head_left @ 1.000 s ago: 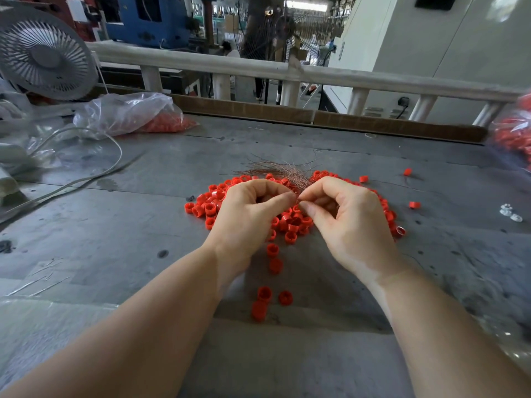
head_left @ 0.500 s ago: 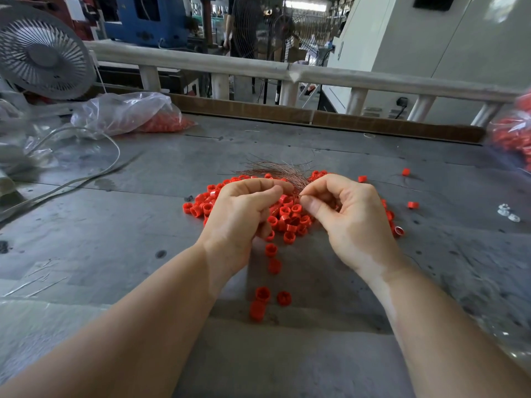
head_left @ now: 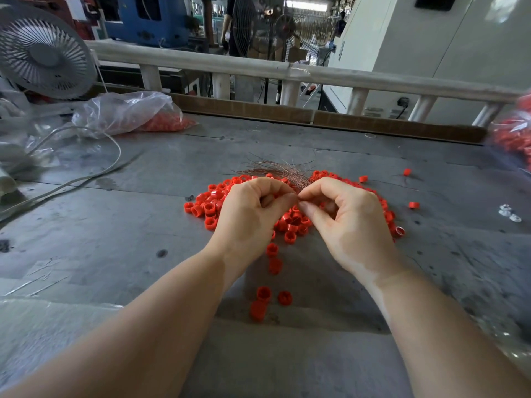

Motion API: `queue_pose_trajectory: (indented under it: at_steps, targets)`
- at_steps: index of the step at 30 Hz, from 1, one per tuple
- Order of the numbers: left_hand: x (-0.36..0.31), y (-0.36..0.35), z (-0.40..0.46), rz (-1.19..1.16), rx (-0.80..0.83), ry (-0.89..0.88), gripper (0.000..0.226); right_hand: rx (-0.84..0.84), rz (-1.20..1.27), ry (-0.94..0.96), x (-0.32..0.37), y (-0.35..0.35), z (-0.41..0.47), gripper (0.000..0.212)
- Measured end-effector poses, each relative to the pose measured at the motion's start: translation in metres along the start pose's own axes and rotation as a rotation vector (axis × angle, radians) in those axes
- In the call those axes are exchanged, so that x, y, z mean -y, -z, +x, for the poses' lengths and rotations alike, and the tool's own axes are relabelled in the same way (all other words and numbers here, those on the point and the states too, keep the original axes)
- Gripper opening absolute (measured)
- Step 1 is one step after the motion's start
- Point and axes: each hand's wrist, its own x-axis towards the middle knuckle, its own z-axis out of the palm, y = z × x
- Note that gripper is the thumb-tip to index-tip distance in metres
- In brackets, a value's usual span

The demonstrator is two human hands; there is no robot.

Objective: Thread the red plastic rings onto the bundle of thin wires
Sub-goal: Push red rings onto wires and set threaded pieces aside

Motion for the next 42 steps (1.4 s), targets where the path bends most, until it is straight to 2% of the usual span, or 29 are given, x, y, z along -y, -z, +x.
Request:
queue_pose_trajectory:
  at_steps: [9, 17, 23, 28, 38, 42]
  targets:
    - [-0.0024, -0.0020, -0.0004, 0.259, 0.041, -0.024, 0.007, 0.008, -0.120, 0.056, 0.0062, 0.0004, 0.0012, 0.011]
    - [-0.0026, 0.0004, -0.0004, 0.069, 0.003, 0.060, 0.023, -0.030, -0.079, -0.022, 0.0013, 0.0012, 0.0028, 0.013]
    - [-0.0013, 0.0007, -0.0015, -0.066, 0.034, 0.082, 0.014, 0.010, -0.014, 0.022, 0.0038, -0.0018, 0.0007, 0.011]
    - [-0.0004, 0.0011, -0.0015, -0.094, -0.003, 0.085, 0.009, -0.035, 0.037, -0.091, -0.0013, -0.0013, 0.0021, 0.013]
    - [0.0003, -0.0003, -0.0001, 0.214, -0.057, -0.101, 0.017, 0.032, 0.122, -0.204, -0.0001, -0.0025, 0.0027, 0.026]
    - [-0.0021, 0.0023, -0.0022, 0.365, -0.064, -0.275, 0.004, 0.091, 0.139, -0.219, 0.0019, -0.0003, 0.0027, 0.026]
